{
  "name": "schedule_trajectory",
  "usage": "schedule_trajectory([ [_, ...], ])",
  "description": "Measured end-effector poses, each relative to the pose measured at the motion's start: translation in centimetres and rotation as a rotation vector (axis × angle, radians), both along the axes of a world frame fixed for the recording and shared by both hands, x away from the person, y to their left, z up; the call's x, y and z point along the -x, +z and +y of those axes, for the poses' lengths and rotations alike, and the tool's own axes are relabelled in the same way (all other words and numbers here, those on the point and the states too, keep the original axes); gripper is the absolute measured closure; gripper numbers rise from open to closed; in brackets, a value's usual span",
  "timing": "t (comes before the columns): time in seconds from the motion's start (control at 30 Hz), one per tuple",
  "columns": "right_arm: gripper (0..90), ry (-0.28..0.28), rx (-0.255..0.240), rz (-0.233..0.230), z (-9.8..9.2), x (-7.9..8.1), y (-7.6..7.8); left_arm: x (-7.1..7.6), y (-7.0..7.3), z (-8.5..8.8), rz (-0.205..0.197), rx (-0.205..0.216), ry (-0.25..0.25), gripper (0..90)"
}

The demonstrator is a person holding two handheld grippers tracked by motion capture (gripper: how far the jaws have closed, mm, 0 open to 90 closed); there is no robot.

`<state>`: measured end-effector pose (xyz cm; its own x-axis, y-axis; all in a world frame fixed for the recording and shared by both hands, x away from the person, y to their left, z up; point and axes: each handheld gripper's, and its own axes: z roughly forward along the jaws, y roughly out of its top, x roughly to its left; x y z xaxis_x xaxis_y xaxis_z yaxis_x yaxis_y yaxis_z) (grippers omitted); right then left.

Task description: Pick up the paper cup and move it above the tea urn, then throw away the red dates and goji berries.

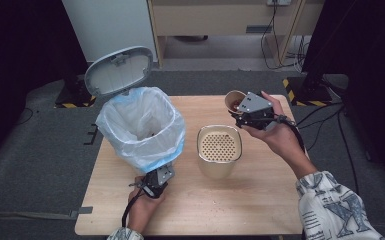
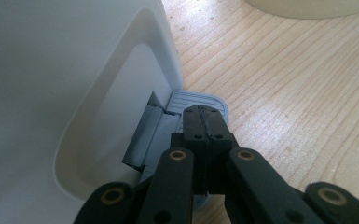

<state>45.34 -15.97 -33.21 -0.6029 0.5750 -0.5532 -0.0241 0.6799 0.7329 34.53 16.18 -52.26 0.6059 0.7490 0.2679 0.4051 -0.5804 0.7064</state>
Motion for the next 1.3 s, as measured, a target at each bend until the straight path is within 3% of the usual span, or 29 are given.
schedule_trajectory([
  [0.57,36.5,-0.005,-0.001,0.003,-0.4,-0.1,0.1,0.0,0.0,0.0,-0.001,-0.002,-0.001,89.1],
  [0.6,36.5,-0.006,-0.001,0.003,-0.5,-0.1,0.1,0.3,-0.1,-0.2,-0.001,0.018,0.039,89.2],
  [0.73,36.5,-0.011,-0.002,0.004,-0.7,-0.2,0.1,0.3,-0.1,-0.2,-0.001,0.019,0.040,89.1],
  [0.77,36.5,-0.011,0.001,0.003,-0.6,-0.3,0.1,0.0,0.0,0.0,-0.001,-0.002,-0.001,89.2],
  [1.3,36.5,0.000,0.030,-0.031,-0.4,0.0,1.6,0.0,0.0,0.0,-0.003,-0.003,-0.001,89.2],
])
